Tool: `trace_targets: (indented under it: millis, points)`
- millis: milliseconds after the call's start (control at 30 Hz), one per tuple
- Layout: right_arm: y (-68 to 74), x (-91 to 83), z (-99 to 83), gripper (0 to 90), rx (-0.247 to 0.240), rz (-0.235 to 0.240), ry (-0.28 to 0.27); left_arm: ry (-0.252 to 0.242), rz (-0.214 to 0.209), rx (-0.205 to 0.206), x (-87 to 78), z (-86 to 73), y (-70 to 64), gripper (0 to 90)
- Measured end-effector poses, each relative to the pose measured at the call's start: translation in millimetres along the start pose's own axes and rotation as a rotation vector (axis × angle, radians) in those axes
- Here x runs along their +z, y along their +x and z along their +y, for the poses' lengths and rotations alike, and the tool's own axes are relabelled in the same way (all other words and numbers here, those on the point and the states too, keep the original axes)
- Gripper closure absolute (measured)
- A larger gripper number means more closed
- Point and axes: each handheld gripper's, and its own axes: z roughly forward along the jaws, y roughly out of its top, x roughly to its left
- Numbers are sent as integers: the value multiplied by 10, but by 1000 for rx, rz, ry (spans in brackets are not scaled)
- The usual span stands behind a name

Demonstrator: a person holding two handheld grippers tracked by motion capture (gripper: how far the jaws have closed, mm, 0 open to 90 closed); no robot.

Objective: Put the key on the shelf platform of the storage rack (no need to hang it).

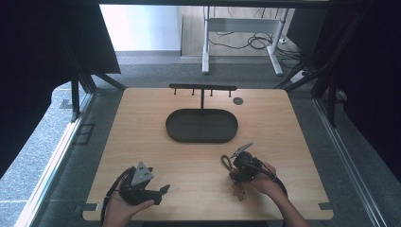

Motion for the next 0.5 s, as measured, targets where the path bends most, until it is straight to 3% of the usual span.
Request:
trace_targets:
  millis: [200, 500]
  points:
    - [10, -7, 13, 662, -2, 3, 6, -1, 4, -2, -11, -5, 17, 189]
    - [36, -110, 37, 672, -30, 29, -2, 2, 2, -1, -6, -4, 15, 189]
